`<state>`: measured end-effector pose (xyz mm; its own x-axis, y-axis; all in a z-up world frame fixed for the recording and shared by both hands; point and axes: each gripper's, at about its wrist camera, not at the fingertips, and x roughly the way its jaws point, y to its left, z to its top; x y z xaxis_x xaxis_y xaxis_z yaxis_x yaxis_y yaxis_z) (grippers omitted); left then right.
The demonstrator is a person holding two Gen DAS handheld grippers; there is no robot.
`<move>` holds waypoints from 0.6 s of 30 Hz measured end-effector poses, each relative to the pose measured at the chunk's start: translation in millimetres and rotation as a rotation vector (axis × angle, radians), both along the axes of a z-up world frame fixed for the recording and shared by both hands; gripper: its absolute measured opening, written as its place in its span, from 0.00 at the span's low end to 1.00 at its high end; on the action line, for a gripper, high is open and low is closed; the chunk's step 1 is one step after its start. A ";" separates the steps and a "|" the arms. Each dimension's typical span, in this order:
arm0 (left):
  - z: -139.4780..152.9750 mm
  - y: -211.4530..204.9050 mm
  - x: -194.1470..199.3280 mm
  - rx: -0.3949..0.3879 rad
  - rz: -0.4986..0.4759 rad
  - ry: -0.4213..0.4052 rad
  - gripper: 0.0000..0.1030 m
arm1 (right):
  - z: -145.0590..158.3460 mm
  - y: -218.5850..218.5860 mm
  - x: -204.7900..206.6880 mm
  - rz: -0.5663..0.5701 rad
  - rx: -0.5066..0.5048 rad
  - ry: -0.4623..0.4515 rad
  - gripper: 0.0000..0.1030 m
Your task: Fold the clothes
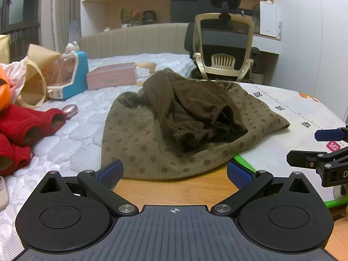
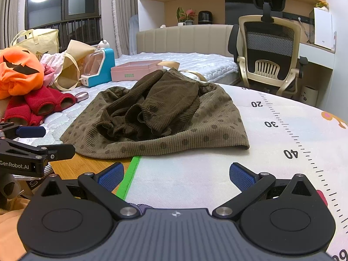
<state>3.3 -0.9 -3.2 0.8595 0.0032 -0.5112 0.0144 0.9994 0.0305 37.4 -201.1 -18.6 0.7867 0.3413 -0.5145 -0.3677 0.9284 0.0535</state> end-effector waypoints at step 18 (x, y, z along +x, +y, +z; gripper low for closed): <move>-0.3 0.2 0.2 0.000 0.001 0.003 1.00 | -1.2 -1.2 -0.4 0.000 0.001 0.002 1.00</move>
<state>3.6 -0.7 -3.5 0.8578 0.0041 -0.5139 0.0132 0.9995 0.0300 37.0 -202.3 -19.7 0.7860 0.3416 -0.5152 -0.3673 0.9285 0.0553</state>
